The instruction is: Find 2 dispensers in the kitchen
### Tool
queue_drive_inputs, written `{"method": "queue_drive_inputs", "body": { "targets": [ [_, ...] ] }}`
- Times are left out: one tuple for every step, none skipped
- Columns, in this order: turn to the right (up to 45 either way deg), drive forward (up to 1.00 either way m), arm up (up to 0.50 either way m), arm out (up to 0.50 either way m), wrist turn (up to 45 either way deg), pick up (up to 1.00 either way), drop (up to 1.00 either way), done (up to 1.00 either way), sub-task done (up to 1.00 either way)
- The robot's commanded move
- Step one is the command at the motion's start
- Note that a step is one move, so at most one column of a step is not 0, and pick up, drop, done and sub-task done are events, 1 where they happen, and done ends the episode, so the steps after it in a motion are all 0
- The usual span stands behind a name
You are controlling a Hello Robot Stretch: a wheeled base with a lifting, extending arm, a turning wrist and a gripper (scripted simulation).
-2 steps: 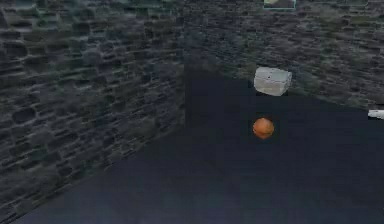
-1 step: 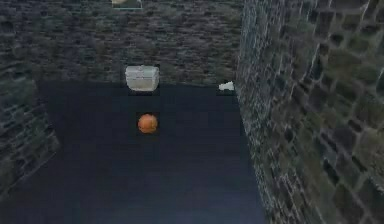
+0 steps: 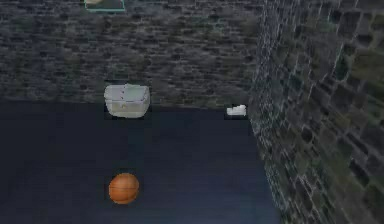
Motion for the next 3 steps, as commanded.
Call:
{"method": "queue_drive_inputs", "body": {
  "targets": [
    [3.0,0.0,0.0,0.0,0.0,0.0,0.0,0.0,0.0],
    [0.0,1.0,0.0,0.0,0.0,0.0,0.0,0.0,0.0],
    [0.0,0.55,0.0,0.0,0.0,0.0,0.0,0.0,0.0]
  ]
}}
